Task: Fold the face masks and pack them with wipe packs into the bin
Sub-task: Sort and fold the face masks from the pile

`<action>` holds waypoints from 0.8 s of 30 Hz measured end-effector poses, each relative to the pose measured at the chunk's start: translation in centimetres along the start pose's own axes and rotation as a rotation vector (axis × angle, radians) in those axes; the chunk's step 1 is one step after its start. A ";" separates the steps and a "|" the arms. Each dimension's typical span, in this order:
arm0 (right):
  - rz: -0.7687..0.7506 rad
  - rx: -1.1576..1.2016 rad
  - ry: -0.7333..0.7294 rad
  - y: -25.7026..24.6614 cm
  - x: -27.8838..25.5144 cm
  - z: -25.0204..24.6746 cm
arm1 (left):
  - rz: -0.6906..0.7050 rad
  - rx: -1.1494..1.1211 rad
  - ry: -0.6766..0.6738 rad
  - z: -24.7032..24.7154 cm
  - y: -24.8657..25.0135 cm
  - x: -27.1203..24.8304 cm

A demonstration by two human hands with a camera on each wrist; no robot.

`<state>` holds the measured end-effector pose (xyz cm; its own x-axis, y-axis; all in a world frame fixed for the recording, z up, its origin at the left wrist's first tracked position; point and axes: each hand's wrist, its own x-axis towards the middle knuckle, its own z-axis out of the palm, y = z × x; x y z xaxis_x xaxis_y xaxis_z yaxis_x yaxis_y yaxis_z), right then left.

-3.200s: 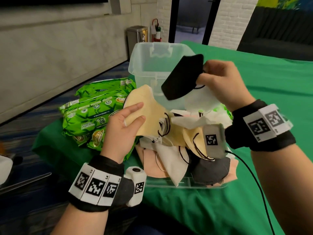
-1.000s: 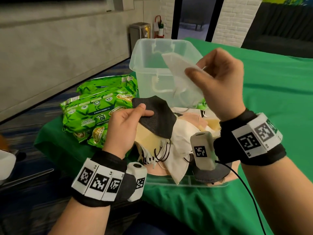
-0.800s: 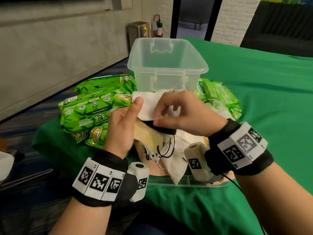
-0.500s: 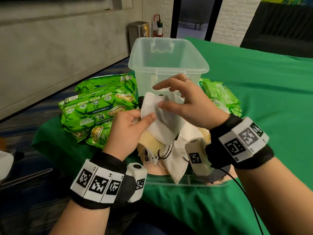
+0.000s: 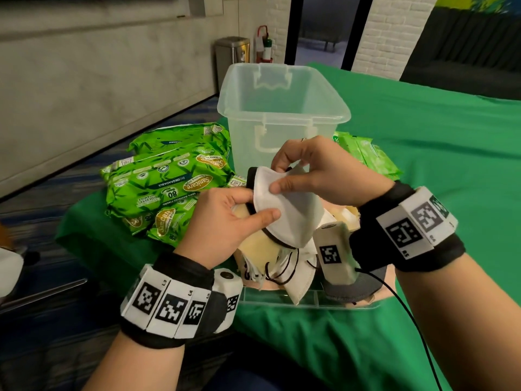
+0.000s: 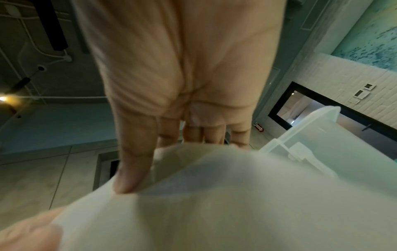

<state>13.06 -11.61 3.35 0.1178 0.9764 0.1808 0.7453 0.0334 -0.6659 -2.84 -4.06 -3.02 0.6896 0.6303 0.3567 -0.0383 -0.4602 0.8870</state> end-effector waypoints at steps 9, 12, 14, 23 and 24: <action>-0.023 0.039 0.168 0.3 -0.3 0.9 | 0.031 0.017 -0.037 -0.1 -0.6 0.2; -0.060 0.029 0.239 0.2 -0.4 1.1 | 0.028 -0.039 -0.014 -0.1 -0.5 0.2; -0.069 0.076 0.313 0.4 -0.7 1.2 | 0.016 -0.089 -0.019 -0.1 -0.5 0.2; -0.060 0.491 0.644 0.9 -2.0 1.1 | 0.037 -0.162 0.141 -0.3 -1.2 0.3; -0.046 0.520 0.653 0.9 -2.0 1.3 | 0.024 -0.169 0.162 -0.2 -1.2 0.4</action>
<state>12.59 -13.28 1.46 0.5708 0.6571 0.4924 0.3793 0.3209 -0.8679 -2.68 -3.18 -3.89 0.5624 0.7188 0.4088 -0.1833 -0.3738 0.9092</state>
